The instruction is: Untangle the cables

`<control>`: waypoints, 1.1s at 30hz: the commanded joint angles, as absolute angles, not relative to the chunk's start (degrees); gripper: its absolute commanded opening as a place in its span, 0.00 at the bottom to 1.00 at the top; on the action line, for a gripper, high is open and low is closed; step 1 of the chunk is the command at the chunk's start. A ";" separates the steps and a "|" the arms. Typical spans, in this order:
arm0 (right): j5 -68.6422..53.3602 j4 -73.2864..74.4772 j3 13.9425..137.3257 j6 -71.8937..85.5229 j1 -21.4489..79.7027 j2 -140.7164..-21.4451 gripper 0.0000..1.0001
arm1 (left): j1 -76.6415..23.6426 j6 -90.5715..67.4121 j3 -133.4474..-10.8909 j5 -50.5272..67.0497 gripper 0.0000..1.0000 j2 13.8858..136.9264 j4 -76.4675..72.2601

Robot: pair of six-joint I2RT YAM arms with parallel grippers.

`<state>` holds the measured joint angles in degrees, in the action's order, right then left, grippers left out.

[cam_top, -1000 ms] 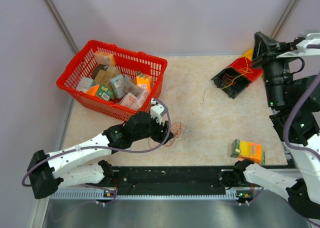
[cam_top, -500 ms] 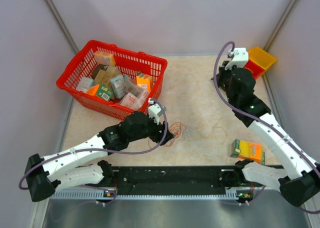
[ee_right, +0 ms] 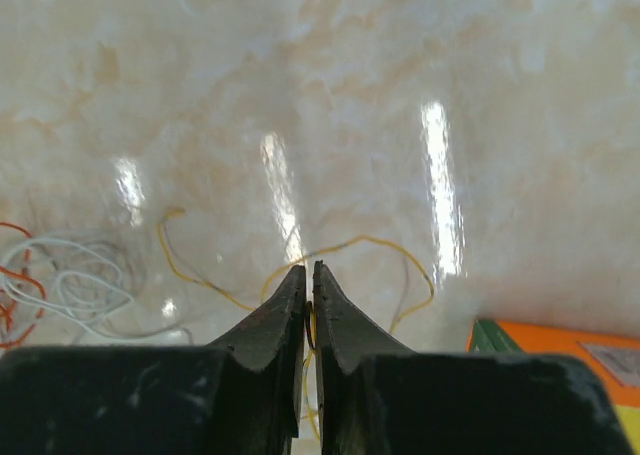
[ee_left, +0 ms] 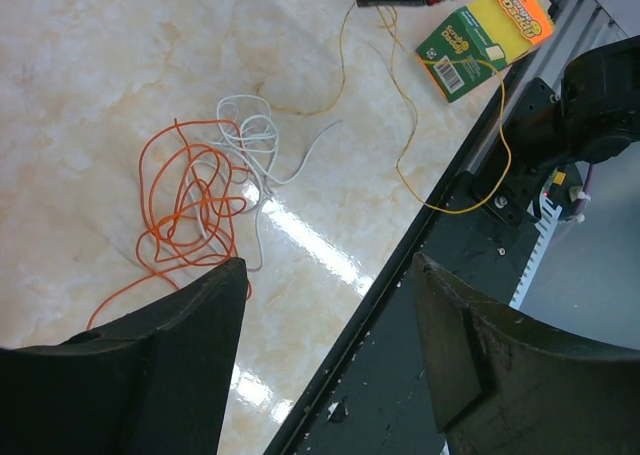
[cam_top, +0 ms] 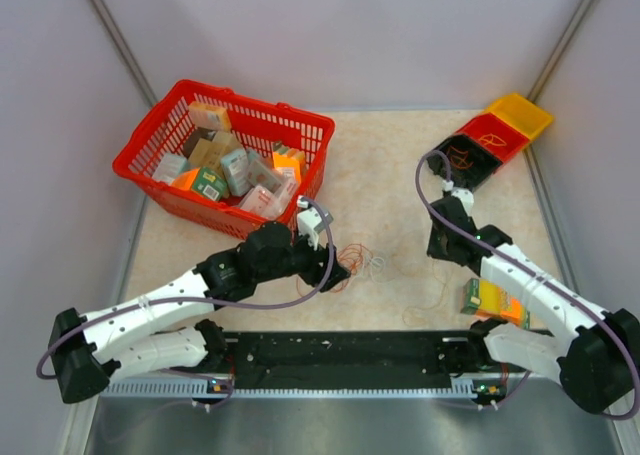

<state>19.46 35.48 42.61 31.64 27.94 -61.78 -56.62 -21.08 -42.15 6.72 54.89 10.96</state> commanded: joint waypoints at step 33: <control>11.35 29.96 48.87 31.11 23.03 -69.18 0.88 | -56.69 -23.47 -41.40 10.64 0.70 54.49 6.42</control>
